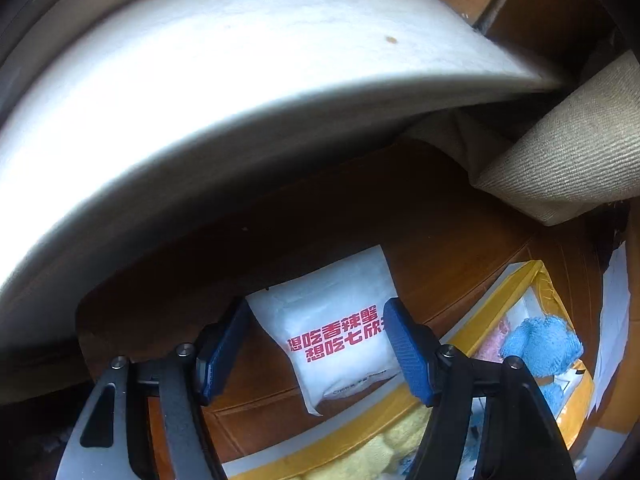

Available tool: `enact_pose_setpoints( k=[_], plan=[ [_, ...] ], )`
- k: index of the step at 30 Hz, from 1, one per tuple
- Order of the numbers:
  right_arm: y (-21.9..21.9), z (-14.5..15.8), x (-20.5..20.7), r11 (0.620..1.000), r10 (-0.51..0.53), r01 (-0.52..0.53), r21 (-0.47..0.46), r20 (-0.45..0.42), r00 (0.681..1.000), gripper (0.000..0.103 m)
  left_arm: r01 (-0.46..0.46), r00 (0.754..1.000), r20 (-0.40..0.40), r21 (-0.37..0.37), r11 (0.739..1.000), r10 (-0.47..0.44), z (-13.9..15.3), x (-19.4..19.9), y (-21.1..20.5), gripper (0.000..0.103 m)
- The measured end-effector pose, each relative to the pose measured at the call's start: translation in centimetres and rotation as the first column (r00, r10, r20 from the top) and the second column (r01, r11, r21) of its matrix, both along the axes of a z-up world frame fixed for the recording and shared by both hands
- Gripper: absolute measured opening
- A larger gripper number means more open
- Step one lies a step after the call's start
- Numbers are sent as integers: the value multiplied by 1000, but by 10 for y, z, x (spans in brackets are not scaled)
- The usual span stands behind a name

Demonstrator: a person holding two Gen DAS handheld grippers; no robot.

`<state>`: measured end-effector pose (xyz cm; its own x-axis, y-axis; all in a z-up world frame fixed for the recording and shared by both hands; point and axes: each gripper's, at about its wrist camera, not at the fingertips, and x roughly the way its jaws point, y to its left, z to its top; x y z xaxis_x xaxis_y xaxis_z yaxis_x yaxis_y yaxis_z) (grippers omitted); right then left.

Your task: Organize soft objects

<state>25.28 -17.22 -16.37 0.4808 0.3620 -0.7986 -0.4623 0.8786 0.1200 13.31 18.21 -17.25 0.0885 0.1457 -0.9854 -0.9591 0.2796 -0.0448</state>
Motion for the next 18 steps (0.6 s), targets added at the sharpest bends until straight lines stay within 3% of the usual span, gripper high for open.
enact_pose_setpoints(
  k=[5,7,9,14,15,17,18],
  plan=[
    [-1,0,1,1000,2,-2,11,-7,1000,51,0,999,-52,21,1000,1,-2,24,-8,80],
    [-1,0,1,1000,-1,1,11,-9,1000,51,34,997,-68,45,998,-31,-4,27,-9,85],
    [-1,0,1,1000,0,0,9,-6,1000,51,78,996,-58,73,994,-74,-3,30,-14,82],
    [0,0,1,1000,-1,1,8,-4,1000,51,209,978,-10,80,975,-209,5,34,-32,53],
    [0,0,0,1000,-3,3,5,-1,1000,51,233,971,22,88,968,-236,9,33,-35,43],
    [1,0,-1,1000,-6,6,2,3,1000,51,271,959,54,101,957,-277,20,21,-38,11],
    [2,0,-2,1000,-7,7,0,6,1000,51,284,955,55,103,953,-290,20,21,-41,3]
  ],
)
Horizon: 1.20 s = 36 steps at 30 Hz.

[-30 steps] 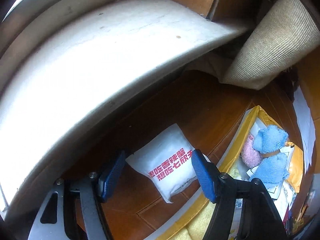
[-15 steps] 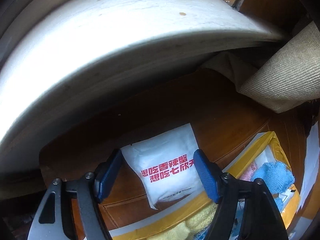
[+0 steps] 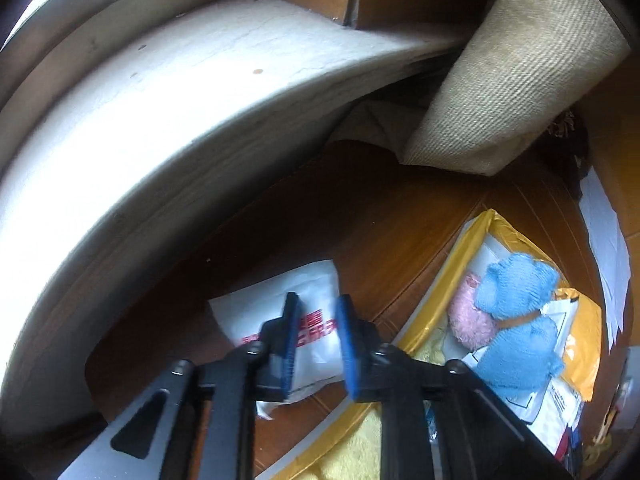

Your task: Organize soft objects

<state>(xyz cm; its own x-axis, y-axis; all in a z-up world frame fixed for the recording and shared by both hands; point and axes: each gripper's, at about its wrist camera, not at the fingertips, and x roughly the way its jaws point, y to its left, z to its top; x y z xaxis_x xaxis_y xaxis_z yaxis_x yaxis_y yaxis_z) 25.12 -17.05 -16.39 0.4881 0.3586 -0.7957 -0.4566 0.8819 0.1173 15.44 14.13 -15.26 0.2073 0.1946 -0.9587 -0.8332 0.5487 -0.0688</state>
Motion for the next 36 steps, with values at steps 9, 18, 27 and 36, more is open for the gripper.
enact_pose_setpoints(
  k=[9,18,27,36],
  plan=[
    [1,-1,-3,1000,6,-6,-11,30,1000,51,97,995,18,3,995,-97,14,-19,-16,32],
    [4,-1,-5,999,12,-10,-33,50,999,51,-2,1000,-24,12,1000,2,1,-47,-3,81],
    [3,-2,-5,999,13,-11,-32,50,999,51,29,1000,8,124,992,-30,5,-58,0,62],
    [4,-2,-7,999,7,-5,-36,61,998,51,69,987,143,55,996,-76,13,-115,18,40]
  ],
)
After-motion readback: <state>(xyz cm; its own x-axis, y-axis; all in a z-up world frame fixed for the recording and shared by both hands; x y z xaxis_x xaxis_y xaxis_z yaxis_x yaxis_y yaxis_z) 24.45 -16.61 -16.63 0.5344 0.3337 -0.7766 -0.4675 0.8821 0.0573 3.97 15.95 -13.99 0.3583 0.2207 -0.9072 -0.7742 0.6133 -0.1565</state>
